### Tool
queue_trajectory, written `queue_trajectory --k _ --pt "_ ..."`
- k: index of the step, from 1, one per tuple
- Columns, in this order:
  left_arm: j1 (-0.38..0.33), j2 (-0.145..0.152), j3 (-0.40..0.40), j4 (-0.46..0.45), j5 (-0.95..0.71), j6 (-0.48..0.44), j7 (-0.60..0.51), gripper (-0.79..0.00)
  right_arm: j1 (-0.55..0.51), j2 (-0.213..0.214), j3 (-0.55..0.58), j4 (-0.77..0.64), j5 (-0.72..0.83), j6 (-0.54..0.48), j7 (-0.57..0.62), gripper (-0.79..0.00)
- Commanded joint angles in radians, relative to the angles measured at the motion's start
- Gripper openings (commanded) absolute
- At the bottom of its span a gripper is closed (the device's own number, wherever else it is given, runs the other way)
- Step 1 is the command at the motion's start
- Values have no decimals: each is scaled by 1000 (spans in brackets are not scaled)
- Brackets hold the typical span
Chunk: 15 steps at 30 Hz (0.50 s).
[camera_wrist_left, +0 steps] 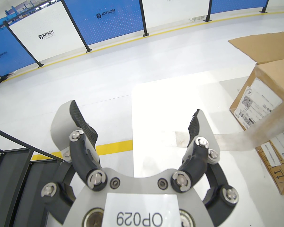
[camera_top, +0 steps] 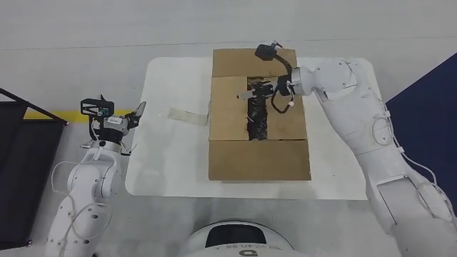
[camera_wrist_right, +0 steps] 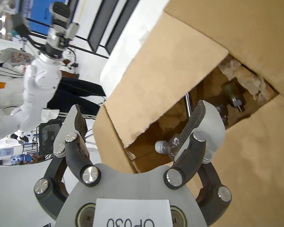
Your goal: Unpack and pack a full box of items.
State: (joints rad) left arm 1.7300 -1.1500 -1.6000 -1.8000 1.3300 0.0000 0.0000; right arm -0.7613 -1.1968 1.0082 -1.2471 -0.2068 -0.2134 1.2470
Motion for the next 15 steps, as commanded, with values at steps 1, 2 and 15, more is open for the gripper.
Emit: queue_trajectory --k 1,2,15 --pt "0 0 0 0 0 0 0 0 3 -8 -40 14 -30 25 -13 0" --pt "0 0 0 0 0 0 0 0 8 -14 -58 30 -28 34 -28 0" --pt "0 0 0 0 0 0 0 0 139 -88 -159 162 257 32 -18 -148"
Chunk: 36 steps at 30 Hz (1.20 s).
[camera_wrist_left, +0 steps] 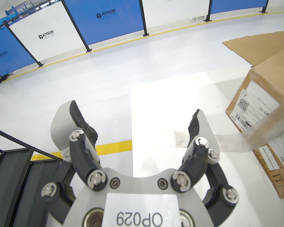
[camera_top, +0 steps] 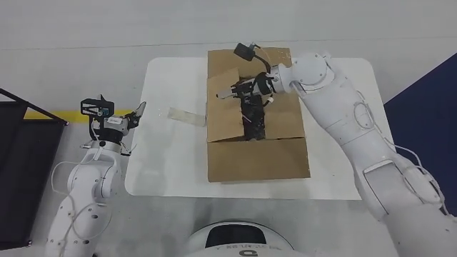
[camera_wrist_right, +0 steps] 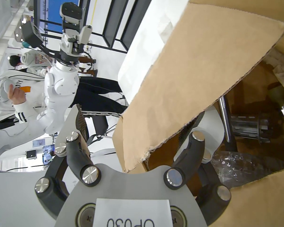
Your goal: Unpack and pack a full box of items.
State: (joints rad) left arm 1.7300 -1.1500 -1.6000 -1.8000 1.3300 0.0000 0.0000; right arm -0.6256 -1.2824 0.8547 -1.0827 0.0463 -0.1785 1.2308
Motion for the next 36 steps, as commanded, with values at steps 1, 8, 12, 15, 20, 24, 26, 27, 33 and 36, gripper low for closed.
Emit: queue_trajectory --k 1,8,12,15,20,24,26,27,33,36 --pt "0 0 0 0 0 0 0 0 8 -6 -12 -4 13 -4 -1 -157" --pt "0 0 0 0 0 0 0 0 45 -39 -83 -56 35 21 -18 -92" --pt "0 0 0 0 0 0 0 0 69 -62 -134 -100 31 36 -37 -15" --pt "0 0 0 0 0 0 0 0 82 -83 -188 -111 9 43 -47 0" --pt "0 0 0 0 0 0 0 0 95 -128 -300 -72 -21 51 -44 0" --pt "0 0 0 0 0 0 0 0 109 -168 -375 -21 -41 51 -44 0" --pt "0 0 0 0 0 0 0 0 121 -183 -392 7 -48 48 -47 0" --pt "0 0 0 0 0 0 0 0 129 -188 -391 21 -42 42 -45 0" --pt "0 0 0 0 0 0 0 0 151 -153 -259 49 27 -71 -41 0" --pt "0 0 0 0 0 0 0 0 115 -89 -112 1 31 -148 -22 0"
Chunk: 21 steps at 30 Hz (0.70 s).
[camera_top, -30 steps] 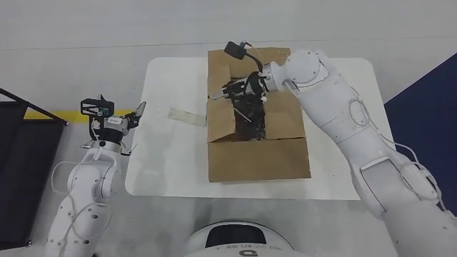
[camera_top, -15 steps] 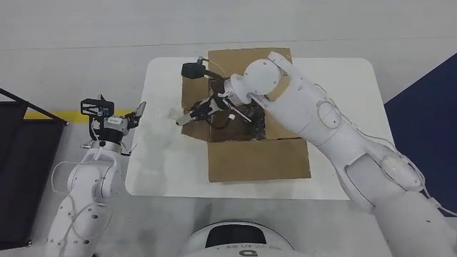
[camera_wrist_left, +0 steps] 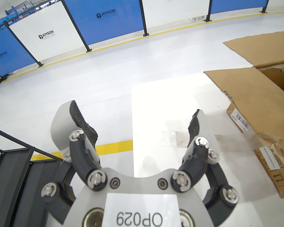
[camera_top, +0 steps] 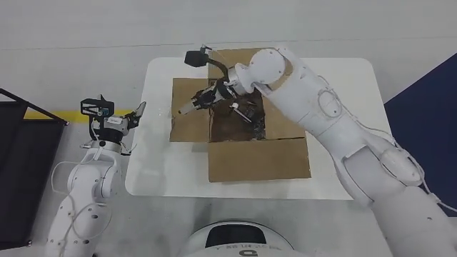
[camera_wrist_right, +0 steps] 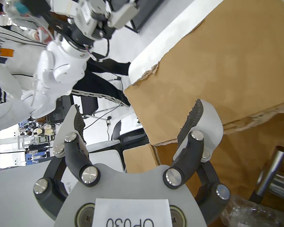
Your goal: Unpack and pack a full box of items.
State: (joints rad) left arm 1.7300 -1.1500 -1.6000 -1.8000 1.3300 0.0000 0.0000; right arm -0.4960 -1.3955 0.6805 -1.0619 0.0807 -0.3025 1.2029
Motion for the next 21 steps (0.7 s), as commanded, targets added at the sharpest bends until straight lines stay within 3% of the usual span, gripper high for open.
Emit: queue_trajectory --k 1,4,7,11,16,21 --pt "0 0 0 0 0 0 0 0 -41 52 132 -45 -10 -49 9 0" --pt "-2 0 -1 -4 1 1 1 0 -191 144 387 -177 -32 -103 28 0" --pt "-16 0 -6 -63 30 2 -4 0 -420 224 696 -353 -19 -127 51 0" --pt "-46 2 6 -176 101 -10 -69 0 -678 274 996 -480 38 -139 50 0" --pt "-165 1 137 -252 262 -103 -216 0 -788 293 1108 -430 63 -145 24 0" --pt "-336 -18 387 -161 444 -190 -350 0 -770 299 1081 -315 56 -156 22 0"
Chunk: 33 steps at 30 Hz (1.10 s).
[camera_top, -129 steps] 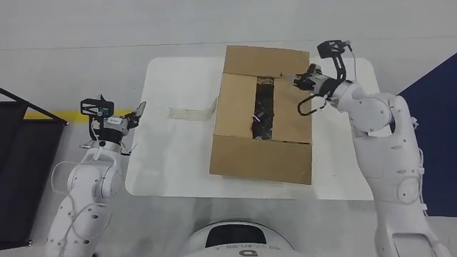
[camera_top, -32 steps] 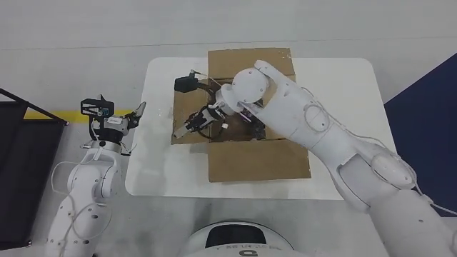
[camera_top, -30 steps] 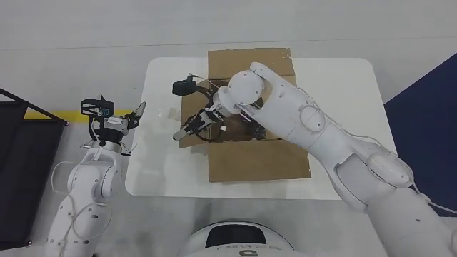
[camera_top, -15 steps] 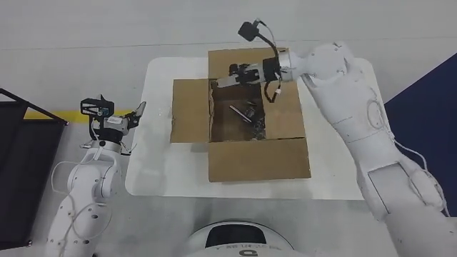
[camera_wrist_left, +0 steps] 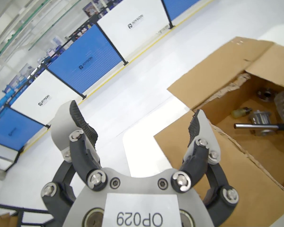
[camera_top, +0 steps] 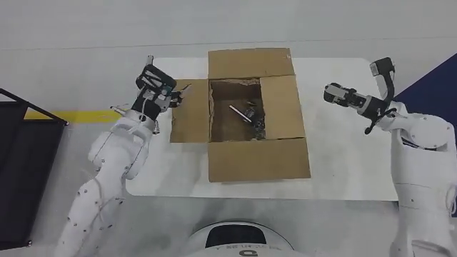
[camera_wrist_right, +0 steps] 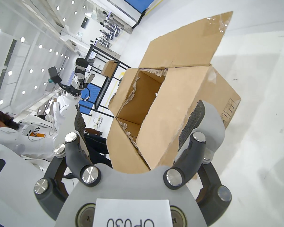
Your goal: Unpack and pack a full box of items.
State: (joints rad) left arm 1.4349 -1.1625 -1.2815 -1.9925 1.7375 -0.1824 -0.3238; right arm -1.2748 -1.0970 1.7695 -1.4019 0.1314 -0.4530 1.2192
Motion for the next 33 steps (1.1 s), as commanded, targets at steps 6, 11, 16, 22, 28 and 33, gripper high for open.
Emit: queue_trajectory --k 6,11,16,22,28,33 --pt "-194 -52 306 208 101 5 -111 0 49 7 -50 140 18 -55 25 0" --pt "-268 -90 435 328 116 15 -139 0 69 12 -69 213 67 -79 51 0" --pt "-336 -132 520 442 64 42 -140 0 96 20 -98 256 95 -76 72 0" --pt "-401 -196 600 556 -37 195 -43 0 119 32 -130 311 120 -63 85 0" --pt "-459 -254 656 668 -112 256 -4 0 134 47 -171 347 151 -36 112 0" --pt "-485 -292 656 683 -193 332 80 0 144 59 -210 358 227 -5 143 0"
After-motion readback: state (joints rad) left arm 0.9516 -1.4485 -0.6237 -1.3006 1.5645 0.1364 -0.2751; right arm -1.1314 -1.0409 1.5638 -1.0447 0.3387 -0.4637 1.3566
